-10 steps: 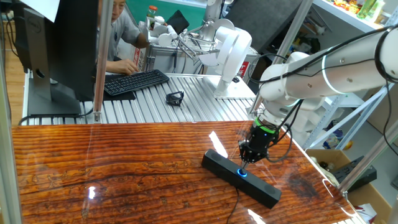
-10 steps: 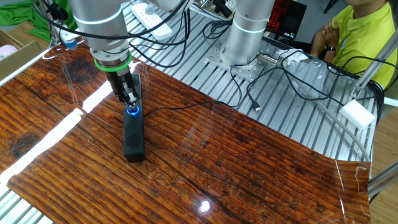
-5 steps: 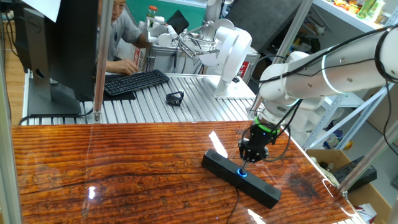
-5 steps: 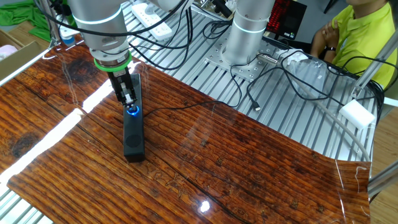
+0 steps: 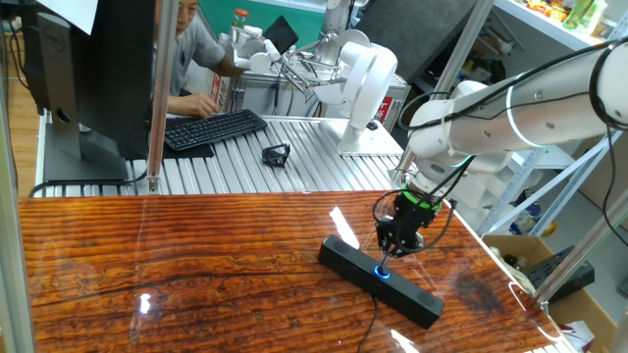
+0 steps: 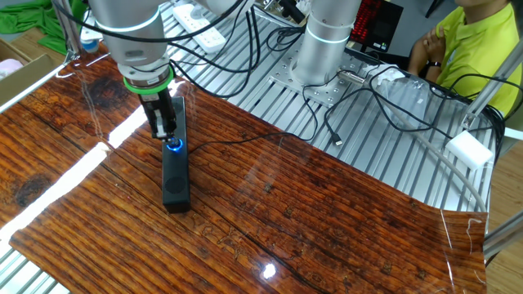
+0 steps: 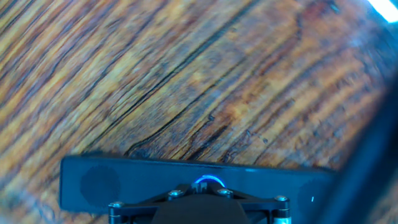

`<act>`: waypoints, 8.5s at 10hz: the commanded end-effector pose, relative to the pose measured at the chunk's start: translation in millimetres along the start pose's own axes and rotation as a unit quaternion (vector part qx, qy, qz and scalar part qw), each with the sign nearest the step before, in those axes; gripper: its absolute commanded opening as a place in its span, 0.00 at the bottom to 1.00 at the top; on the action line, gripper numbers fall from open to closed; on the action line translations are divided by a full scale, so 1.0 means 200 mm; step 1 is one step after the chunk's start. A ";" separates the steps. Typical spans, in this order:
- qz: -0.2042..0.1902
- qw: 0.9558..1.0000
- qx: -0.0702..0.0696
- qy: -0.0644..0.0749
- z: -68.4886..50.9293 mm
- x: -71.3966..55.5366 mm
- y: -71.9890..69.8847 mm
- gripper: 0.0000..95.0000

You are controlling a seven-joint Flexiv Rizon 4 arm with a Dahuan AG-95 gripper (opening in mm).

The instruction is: Turn the knob to decrease the volume of the speaker

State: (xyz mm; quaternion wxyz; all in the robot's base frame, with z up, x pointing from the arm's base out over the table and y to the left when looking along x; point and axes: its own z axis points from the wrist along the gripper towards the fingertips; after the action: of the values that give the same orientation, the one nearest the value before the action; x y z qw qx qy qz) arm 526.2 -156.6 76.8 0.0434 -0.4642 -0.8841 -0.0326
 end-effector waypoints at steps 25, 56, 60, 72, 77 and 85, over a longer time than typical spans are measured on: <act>0.474 0.880 -0.006 -0.002 -0.04 -0.03 0.02 0.00; 0.429 0.903 -0.009 0.005 0.02 0.03 -0.03 0.60; 0.423 0.906 -0.009 0.007 0.03 0.03 -0.03 0.60; 0.393 0.919 -0.009 0.010 0.08 0.01 -0.04 0.40; 0.383 0.924 -0.008 0.009 0.08 0.01 -0.04 0.40; 0.375 0.927 -0.006 0.007 0.08 0.01 -0.04 0.00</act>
State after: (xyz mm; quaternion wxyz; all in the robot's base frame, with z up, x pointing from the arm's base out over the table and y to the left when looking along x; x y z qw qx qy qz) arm 516.7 -157.2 61.1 0.0567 -0.7620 -0.6448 -0.0219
